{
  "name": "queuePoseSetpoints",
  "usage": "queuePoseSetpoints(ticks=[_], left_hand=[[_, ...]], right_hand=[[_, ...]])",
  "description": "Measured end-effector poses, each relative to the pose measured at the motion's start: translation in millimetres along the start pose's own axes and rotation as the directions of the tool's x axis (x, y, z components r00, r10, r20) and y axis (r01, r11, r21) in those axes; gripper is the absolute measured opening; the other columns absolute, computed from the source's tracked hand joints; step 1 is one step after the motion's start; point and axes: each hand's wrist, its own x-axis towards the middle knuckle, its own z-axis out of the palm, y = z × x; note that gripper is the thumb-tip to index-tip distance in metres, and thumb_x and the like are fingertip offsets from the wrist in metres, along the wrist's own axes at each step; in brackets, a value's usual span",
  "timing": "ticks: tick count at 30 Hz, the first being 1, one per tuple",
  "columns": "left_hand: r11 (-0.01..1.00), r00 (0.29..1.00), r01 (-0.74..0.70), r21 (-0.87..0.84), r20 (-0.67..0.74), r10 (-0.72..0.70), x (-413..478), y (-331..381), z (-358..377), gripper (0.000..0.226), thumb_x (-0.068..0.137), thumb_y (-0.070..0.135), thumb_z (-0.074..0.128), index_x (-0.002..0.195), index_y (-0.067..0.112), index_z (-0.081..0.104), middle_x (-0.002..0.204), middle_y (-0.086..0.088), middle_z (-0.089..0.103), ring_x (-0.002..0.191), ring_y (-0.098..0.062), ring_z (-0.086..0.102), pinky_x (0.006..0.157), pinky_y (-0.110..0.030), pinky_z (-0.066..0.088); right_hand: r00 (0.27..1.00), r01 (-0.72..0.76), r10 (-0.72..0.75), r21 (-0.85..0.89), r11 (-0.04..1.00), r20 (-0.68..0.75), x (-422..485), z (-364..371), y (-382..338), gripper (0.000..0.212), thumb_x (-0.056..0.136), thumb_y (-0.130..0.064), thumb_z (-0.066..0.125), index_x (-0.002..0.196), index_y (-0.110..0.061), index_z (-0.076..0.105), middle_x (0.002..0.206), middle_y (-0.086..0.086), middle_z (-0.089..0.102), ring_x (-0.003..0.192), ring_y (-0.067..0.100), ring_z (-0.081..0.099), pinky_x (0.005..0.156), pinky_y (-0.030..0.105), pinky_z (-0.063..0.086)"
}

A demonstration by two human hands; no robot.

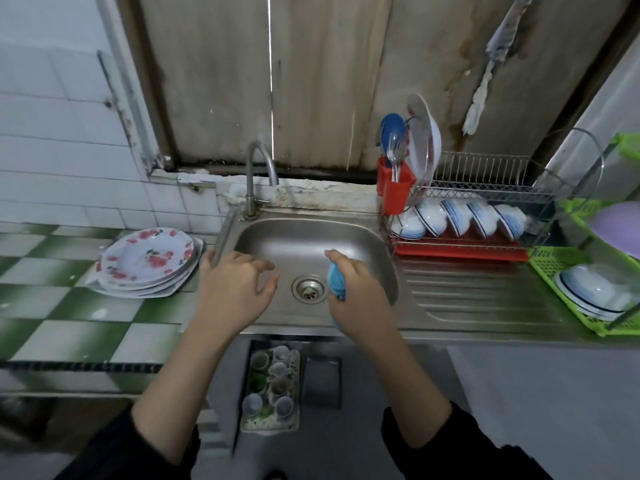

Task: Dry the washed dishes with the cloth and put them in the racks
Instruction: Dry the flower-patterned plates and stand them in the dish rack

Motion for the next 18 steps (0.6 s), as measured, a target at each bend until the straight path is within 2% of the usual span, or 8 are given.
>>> queuePoseSetpoints(ticks=[4,8,12,15,18], left_hand=[[0.995,0.995,0.096,0.020,0.034,-0.097,-22,-44,7,0.038,0.085,0.045,0.043,0.097,0.027,0.075,0.102,0.004,0.073,0.108,-0.022,0.061,0.103,-0.048,0.026],[0.982,0.976,0.180,0.062,0.112,-0.186,-28,-91,13,0.030,0.095,0.043,0.047,0.112,0.032,0.069,0.116,0.008,0.068,0.120,-0.016,0.053,0.109,-0.045,0.019],[0.970,0.962,0.233,0.071,0.126,-0.240,-19,-145,17,0.030,0.096,0.042,0.048,0.116,0.032,0.068,0.121,0.007,0.066,0.123,-0.017,0.051,0.111,-0.046,0.017],[0.962,0.947,0.250,0.107,0.183,-0.266,-5,-186,22,0.032,0.096,0.042,0.046,0.119,0.031,0.066,0.121,0.005,0.065,0.122,-0.017,0.050,0.112,-0.045,0.017],[0.963,0.933,0.222,0.150,0.253,-0.254,15,-228,31,0.033,0.096,0.042,0.047,0.123,0.030,0.064,0.122,0.002,0.065,0.123,-0.019,0.050,0.112,-0.044,0.018]], right_hand=[[0.997,0.042,-0.042,0.004,0.999,0.061,1,39,-25,0.070,0.083,-0.008,0.061,0.146,-0.029,0.040,0.133,0.003,0.052,0.114,0.027,0.053,0.091,0.036,0.047],[0.987,0.077,-0.078,0.013,0.997,0.144,13,74,-57,0.071,0.084,-0.008,0.061,0.147,-0.030,0.038,0.133,0.003,0.052,0.115,0.026,0.052,0.094,0.037,0.045],[0.971,0.100,-0.103,0.026,0.995,0.215,41,119,-93,0.072,0.083,-0.007,0.061,0.147,-0.030,0.038,0.133,0.005,0.053,0.111,0.029,0.055,0.091,0.040,0.048],[0.961,0.119,-0.119,0.014,0.993,0.251,68,154,-122,0.070,0.083,-0.006,0.060,0.146,-0.029,0.039,0.132,0.005,0.053,0.109,0.028,0.055,0.087,0.037,0.047],[0.953,0.105,-0.102,0.007,0.994,0.284,96,188,-147,0.071,0.081,-0.004,0.058,0.144,-0.033,0.041,0.135,0.003,0.051,0.110,0.031,0.054,0.087,0.040,0.049]])
